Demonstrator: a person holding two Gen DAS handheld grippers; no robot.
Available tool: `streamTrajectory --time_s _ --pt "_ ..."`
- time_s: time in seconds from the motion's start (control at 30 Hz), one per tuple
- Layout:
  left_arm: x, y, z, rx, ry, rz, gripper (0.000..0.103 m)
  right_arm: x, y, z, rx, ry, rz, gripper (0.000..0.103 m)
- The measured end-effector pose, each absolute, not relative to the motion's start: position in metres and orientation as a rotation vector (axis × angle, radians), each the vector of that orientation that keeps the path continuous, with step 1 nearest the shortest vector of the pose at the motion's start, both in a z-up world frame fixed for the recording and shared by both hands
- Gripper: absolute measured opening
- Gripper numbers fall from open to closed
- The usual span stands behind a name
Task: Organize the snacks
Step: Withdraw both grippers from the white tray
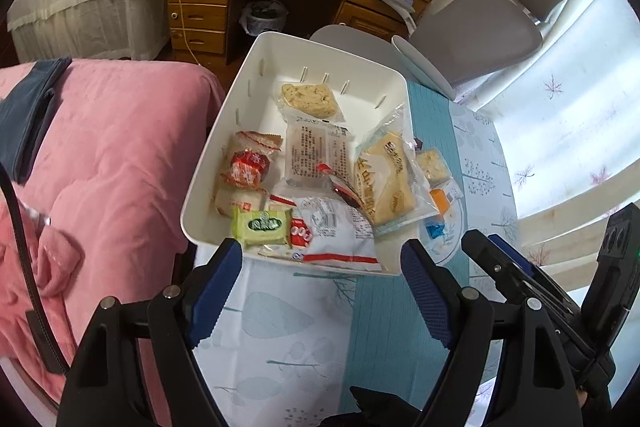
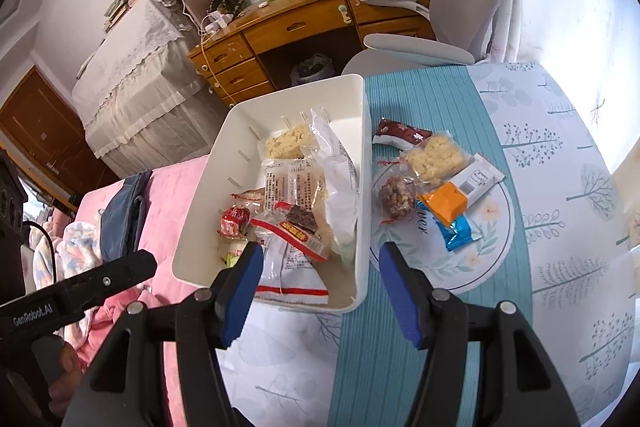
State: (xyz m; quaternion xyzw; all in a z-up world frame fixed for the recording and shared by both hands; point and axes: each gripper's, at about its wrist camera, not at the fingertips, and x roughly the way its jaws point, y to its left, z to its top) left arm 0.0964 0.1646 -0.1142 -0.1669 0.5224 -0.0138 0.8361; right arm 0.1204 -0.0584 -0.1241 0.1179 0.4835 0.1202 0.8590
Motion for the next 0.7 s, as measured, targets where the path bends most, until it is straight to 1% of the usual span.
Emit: streamTrajectory --time_s 0.43,0.7 --pt "0.068 0.098 -0.116 -0.407 1.104 0.014 0.081 0.101 -0.111 -0.116 0.187 0.987 0.339 0.061" --pt "0.056 0.053 -0.124 -0.45 1.065 0.031 0.081 0.09 -0.146 -0.112 0.099 0.958 0.397 0.061"
